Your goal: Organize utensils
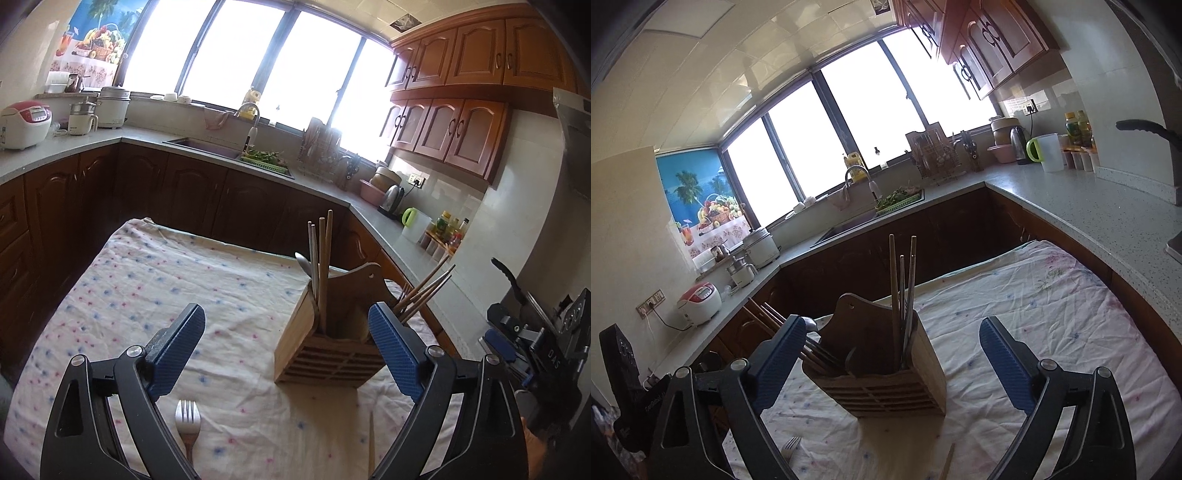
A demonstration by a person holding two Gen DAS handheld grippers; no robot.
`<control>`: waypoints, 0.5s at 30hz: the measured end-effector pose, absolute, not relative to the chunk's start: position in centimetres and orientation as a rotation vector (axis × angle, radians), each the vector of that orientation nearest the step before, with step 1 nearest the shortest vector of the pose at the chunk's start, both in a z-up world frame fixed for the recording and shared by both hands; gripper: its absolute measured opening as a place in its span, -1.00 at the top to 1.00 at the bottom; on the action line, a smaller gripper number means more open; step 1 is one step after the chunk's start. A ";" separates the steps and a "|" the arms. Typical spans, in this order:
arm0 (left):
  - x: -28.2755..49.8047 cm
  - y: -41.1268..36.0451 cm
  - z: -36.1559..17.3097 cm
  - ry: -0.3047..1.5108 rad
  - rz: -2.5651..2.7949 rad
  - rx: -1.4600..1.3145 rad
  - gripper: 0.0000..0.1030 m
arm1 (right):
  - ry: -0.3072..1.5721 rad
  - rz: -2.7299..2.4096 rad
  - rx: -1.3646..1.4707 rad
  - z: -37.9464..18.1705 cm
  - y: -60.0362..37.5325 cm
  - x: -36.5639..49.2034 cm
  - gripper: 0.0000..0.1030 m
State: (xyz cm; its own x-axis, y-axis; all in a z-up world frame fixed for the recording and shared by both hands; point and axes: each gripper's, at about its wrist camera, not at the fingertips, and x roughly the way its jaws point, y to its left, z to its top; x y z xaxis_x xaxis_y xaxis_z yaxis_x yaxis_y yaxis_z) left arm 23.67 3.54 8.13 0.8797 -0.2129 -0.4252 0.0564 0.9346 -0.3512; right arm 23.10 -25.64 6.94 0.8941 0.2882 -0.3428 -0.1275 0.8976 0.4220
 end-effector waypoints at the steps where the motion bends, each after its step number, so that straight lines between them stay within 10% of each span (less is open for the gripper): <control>1: 23.3 3.6 7.9 0.482 -0.144 -0.339 -0.79 | 0.416 0.222 0.404 6.7 -25.6 22.7 -0.87; 15: 17.3 4.1 3.6 0.568 -0.142 -0.375 -0.79 | 0.503 0.227 0.426 2.3 -25.8 17.6 -0.88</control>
State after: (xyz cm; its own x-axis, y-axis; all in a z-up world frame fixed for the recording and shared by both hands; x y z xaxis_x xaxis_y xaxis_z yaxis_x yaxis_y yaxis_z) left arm 17.32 4.13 3.64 0.8356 -0.2331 -0.4973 0.0288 0.9228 -0.3843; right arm 17.60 -25.85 2.32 0.8538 0.3117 -0.4169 -0.1060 0.8883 0.4469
